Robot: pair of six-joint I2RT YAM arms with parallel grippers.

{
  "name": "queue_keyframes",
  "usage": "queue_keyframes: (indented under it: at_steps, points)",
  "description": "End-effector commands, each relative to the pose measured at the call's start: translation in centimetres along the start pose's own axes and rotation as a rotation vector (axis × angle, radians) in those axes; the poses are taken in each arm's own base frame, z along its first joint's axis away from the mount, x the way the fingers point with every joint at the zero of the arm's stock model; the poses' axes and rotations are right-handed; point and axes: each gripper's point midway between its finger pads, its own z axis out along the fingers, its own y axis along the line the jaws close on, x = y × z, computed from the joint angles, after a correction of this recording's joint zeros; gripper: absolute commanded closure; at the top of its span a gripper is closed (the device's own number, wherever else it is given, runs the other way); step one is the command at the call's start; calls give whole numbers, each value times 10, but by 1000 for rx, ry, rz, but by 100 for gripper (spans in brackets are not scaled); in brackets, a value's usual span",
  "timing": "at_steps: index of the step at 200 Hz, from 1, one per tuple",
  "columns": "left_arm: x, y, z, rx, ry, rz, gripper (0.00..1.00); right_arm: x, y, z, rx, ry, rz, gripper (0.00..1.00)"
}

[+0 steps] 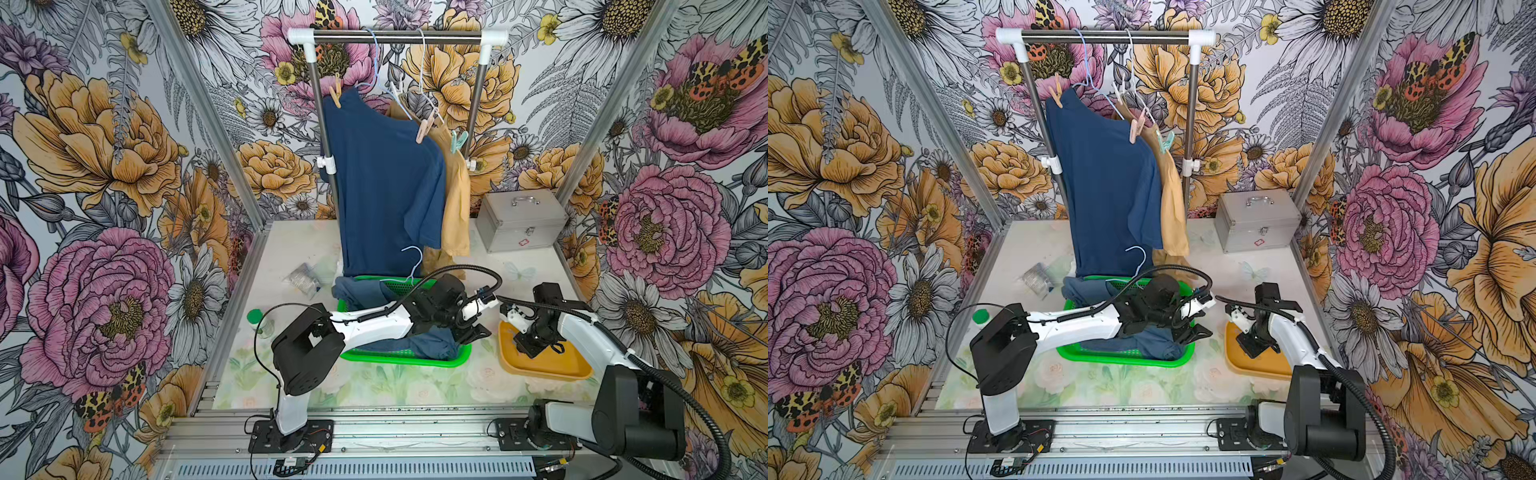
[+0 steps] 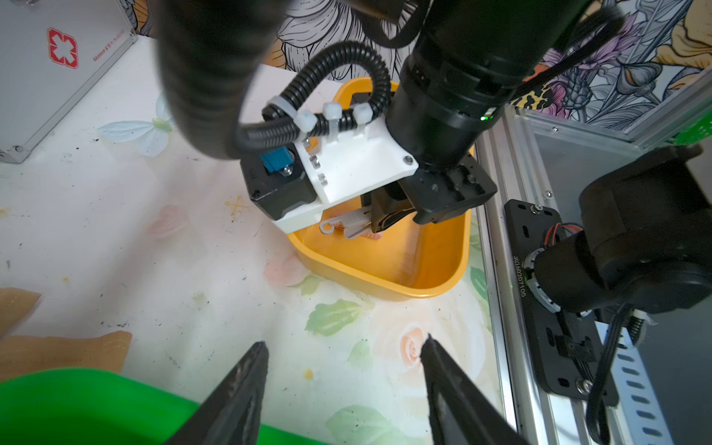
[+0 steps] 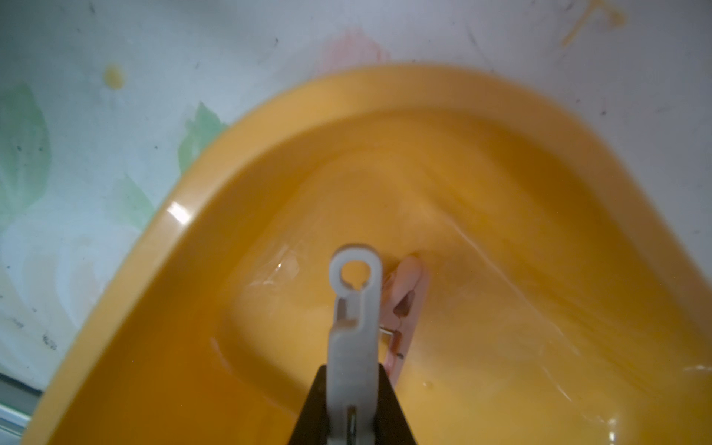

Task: Remove the clothespins securing t-shirts to the hanger
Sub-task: Place the clothespin in the storage box, then pick up the hanger from the basket.

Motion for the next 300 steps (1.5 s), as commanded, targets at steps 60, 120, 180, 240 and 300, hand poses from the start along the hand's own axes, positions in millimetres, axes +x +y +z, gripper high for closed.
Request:
queue_keyframes:
  at_steps: [60,120,180,240,300]
  points:
    - [-7,6,0,-22,5,13,35,-5,-9,-3,24,1,-4,79]
    - [-11,9,-4,-23,-1,4,35,-9,-10,-11,48,-32,3,61]
    - [-18,15,-16,-24,-25,-12,34,-14,-11,-39,136,-134,36,54]
    - [-37,27,-55,-66,-114,-45,34,-22,-9,-90,255,-318,97,52]
    - [-43,59,-111,-187,-194,-134,34,-61,-2,-180,355,-570,137,52]
